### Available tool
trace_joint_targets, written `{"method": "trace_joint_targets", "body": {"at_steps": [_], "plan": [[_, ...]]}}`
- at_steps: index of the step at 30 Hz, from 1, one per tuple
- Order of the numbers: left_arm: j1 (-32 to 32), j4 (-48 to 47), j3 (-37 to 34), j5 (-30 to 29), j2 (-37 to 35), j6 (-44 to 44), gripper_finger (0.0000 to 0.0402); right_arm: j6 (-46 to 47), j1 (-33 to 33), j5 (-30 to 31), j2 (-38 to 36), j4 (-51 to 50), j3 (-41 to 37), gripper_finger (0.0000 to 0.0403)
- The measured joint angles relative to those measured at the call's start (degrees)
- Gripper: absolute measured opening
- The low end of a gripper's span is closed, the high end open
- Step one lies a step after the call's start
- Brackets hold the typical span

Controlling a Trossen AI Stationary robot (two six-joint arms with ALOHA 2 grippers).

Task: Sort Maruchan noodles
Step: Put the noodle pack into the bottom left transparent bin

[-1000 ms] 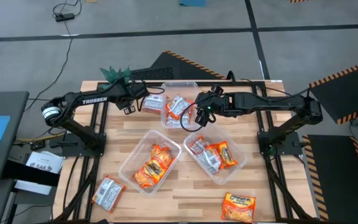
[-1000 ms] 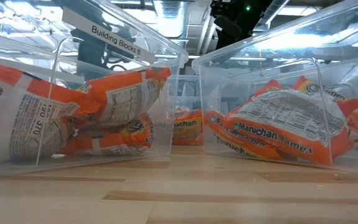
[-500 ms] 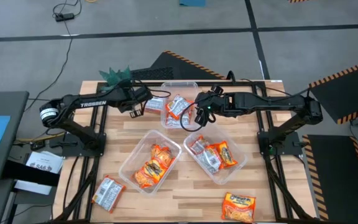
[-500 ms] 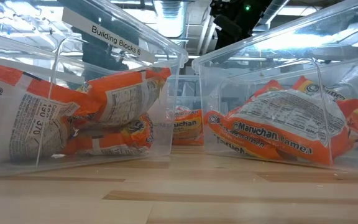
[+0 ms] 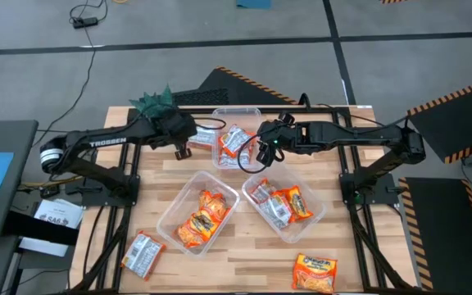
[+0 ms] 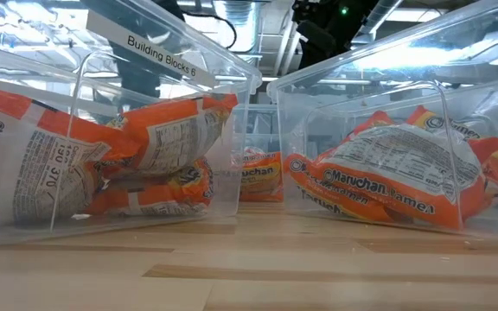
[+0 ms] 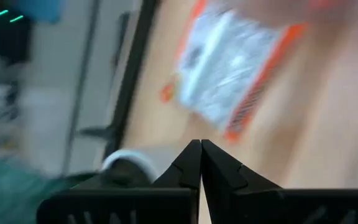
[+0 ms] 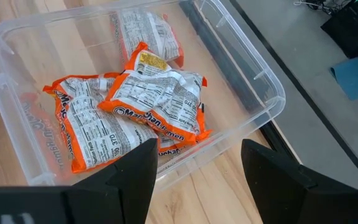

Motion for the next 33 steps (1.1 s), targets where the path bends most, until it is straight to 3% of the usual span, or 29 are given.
{"method": "trace_joint_targets", "body": {"at_steps": [6, 9, 14, 21, 27, 33], "plan": [[0.3, 1.6, -0.1, 22.6, -0.4, 3.1, 0.0, 0.0, 0.0, 0.0, 0.0, 0.0, 0.0, 0.0255], [0.4, 0.5, -0.1, 29.4, -0.2, 7.2, 0.0, 0.0, 0.0, 0.0, 0.0, 0.0, 0.0, 0.0255], [0.7, 1.8, -0.1, 28.3, -0.2, 8.1, 0.0013, 0.0, 0.0, 0.0, 0.0, 0.0, 0.0, 0.0255], [3.0, 5.2, -0.2, 24.5, 1.9, 8.8, 0.0091, 0.2, 0.0, -0.2, 0.0, 0.0, 0.0, 0.0255], [9.4, 9.9, 0.0, 31.5, 6.5, 2.6, 0.0155, 0.2, 0.3, -0.2, 0.0, 0.6, 0.0, 0.0255], [12.6, 9.1, 0.0, 33.5, 10.8, 2.0, 0.0171, -0.1, 0.6, -0.3, 0.0, 1.0, 0.0, 0.0255]]}}
